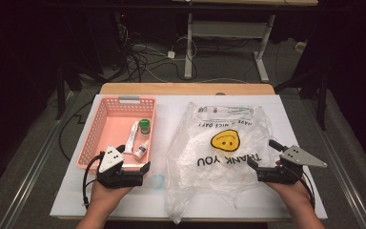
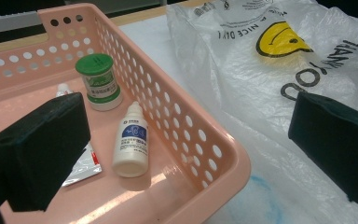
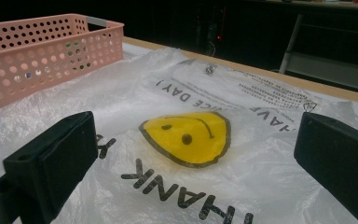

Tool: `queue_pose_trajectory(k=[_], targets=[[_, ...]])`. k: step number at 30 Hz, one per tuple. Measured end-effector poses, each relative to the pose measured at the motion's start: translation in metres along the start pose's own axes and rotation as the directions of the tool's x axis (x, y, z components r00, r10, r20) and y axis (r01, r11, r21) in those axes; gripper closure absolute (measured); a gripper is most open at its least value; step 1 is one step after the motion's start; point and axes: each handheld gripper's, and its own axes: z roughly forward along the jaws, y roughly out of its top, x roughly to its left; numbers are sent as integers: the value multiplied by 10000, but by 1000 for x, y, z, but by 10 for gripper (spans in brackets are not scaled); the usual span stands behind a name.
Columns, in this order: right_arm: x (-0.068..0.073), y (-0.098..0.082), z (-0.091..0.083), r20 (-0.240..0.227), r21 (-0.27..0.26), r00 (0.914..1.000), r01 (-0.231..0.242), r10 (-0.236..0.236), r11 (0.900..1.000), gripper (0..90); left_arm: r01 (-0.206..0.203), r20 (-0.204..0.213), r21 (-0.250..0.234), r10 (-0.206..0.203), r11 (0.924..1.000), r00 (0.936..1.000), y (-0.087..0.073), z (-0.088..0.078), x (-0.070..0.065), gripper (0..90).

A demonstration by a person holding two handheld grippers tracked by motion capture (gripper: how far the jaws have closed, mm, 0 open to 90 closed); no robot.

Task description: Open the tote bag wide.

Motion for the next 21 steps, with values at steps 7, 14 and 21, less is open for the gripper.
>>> queue_pose_trajectory(k=[7, 14, 21], targets=[[1, 1, -1, 3, 0, 10000, 13, -13, 10000, 0, -135, -42, 75, 136, 9999, 9999, -1, -1, -2, 0], [-4, 2, -4, 154, 51, 9999, -41, 40, 10000, 0, -176, 28, 145, 175, 9997, 9998, 1, 4, -3, 0], [-23, 2, -15, 783, 121, 9965, -293, 282, 9995, 0, -230, 79, 215, 229, 9995, 9997, 1, 4, -5, 0]])
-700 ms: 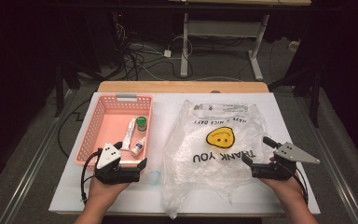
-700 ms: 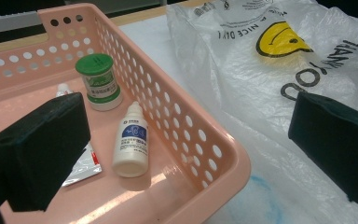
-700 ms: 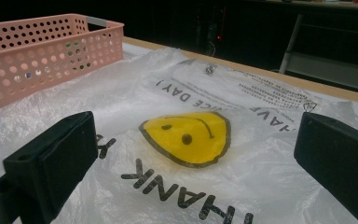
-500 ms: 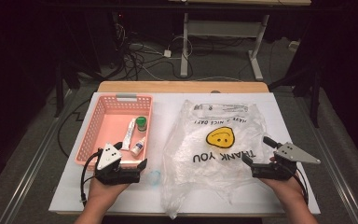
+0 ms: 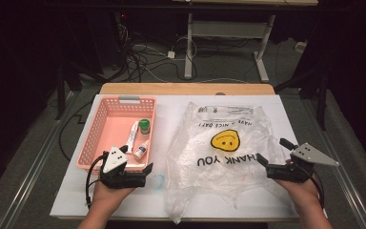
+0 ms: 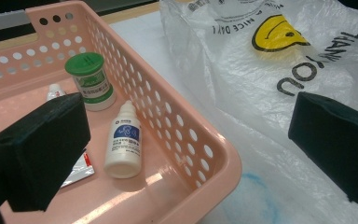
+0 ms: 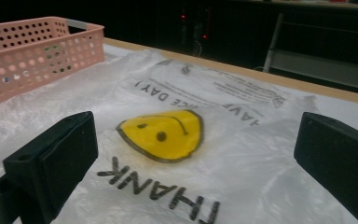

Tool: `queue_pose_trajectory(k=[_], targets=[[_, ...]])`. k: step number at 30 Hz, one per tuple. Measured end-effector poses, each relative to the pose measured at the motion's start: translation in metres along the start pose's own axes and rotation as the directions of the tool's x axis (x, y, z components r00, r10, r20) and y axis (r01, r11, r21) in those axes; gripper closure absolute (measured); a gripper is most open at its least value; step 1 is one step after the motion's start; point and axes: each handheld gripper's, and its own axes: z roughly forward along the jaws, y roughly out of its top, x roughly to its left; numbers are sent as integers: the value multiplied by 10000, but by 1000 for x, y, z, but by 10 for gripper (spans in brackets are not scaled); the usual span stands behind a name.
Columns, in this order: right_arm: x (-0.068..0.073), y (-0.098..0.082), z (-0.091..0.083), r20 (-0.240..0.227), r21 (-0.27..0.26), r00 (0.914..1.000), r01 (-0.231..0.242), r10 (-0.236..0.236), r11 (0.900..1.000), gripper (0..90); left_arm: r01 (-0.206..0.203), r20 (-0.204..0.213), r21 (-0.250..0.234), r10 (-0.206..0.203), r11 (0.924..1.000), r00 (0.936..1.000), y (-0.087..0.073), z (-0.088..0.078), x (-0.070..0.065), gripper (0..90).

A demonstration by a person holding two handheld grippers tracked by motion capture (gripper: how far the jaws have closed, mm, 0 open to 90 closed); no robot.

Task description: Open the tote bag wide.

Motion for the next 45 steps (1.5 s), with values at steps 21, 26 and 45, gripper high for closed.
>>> queue_pose_trajectory(k=[21, 26, 45], targets=[[-70, -39, 6, 1638, 2785, 9757, -1870, 1453, 9421, 190, 222, 72, 91, -222, 9997, 9997, -3, -3, 3, 0], [-70, -44, 14, 1564, 3486, 9771, -1915, 1445, 9175, 125, 318, 97, 65, -319, 9995, 9994, -4, -5, 3, 0], [-64, -44, 26, 1810, 4263, 9795, -1594, 887, 8904, 468, 203, -16, 56, -203, 9998, 9998, -3, -16, 2, 0]])
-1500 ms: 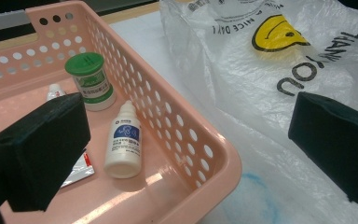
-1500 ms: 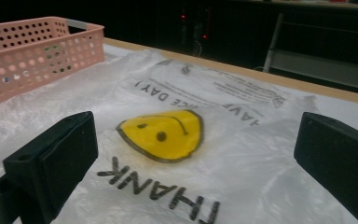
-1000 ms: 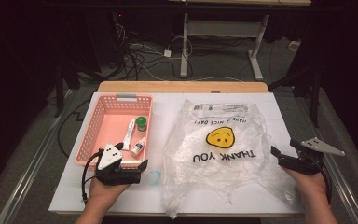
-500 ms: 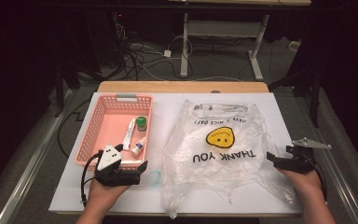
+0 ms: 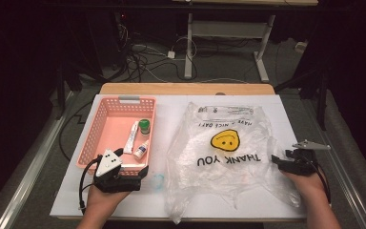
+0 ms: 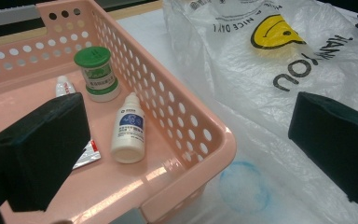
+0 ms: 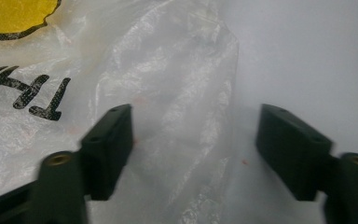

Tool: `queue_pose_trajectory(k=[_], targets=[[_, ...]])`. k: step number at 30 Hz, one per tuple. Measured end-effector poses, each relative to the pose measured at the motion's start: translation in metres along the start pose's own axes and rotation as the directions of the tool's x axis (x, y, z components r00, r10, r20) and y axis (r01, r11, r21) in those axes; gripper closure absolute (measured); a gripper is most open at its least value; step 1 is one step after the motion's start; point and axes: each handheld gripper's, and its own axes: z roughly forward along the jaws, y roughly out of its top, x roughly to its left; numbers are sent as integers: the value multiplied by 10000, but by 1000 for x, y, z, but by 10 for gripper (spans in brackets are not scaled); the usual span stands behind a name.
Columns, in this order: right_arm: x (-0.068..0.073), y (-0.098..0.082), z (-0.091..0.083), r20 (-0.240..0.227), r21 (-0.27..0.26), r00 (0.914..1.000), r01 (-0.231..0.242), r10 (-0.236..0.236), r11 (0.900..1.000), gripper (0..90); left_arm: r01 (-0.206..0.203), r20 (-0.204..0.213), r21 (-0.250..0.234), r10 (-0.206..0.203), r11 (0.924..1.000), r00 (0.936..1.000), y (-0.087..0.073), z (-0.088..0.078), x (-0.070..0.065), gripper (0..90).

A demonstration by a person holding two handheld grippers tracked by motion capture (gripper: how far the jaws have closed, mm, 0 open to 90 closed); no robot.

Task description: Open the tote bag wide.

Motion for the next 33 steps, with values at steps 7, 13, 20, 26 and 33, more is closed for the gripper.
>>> queue_pose_trajectory(k=[7, 13, 20, 26, 33], targets=[[3, -7, -10, -911, -124, 9955, 251, -261, 9996, 900, 273, 694, 83, -278, 9996, 9972, 3, 4, 1, 0], [24, -24, -35, -1161, -197, 9913, 599, -618, 9980, 899, 324, 744, -27, -321, 9995, 9967, 4, 6, -4, 0], [43, -56, -65, -1848, -214, 9803, 673, -701, 9975, 743, 335, 1037, -358, -296, 9988, 9942, 4, 8, -6, 0], [33, -51, -83, -1698, -1289, 9848, 135, -355, 9916, 549, 432, 1060, -349, -393, 9985, 9936, 5, 7, -6, 0], [17, -24, -68, -1312, -1788, 9912, -77, -161, 9839, 433, 355, 1140, -3, -353, 9994, 9929, 6, 10, -7, 0]])
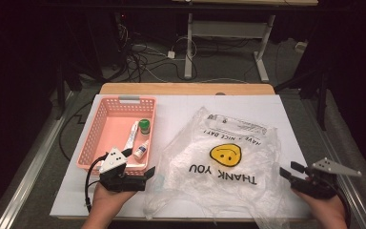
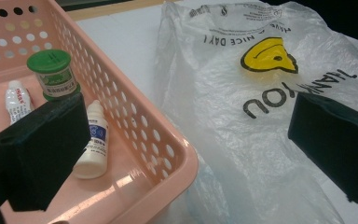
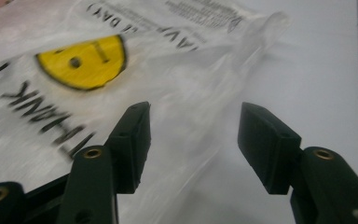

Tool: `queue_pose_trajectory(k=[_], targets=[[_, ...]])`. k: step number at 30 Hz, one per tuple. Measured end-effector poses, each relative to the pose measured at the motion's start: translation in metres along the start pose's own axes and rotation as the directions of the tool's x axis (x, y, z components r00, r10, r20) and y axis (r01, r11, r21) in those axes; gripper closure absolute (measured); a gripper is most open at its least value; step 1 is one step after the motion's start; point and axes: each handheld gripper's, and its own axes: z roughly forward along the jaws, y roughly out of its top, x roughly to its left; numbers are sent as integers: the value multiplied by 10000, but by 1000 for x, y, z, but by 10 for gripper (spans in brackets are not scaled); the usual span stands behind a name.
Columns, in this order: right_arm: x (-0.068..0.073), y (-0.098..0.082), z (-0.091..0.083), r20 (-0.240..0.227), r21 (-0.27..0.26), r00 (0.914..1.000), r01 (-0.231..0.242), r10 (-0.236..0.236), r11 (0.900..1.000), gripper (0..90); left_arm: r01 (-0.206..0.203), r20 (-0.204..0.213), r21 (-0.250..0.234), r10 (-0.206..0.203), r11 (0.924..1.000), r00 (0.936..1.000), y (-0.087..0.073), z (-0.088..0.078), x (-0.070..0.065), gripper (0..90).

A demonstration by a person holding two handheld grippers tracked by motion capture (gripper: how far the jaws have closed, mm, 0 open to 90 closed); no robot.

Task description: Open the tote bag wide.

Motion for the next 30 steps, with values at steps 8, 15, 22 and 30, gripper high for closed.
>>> queue_pose_trajectory(k=[8, 15, 22, 30], targets=[[-42, 50, 58, 604, 19, 9968, -535, 533, 9986, 328, -135, 9, -33, 135, 9999, 9999, 0, 0, -2, 0], [-51, 77, 100, 368, 502, 9963, -798, 780, 9955, 184, -243, -204, -62, 242, 9997, 9995, -1, 2, -1, 0], [-59, 73, 140, 484, 1305, 9928, -1152, 1097, 9847, 165, -213, -284, -88, 211, 9997, 9994, -2, 0, 0, 0], [-45, 63, 143, 261, 1892, 9996, 21, -72, 9819, 610, -253, -264, -63, 251, 9997, 9993, -2, 2, 0, 0]])
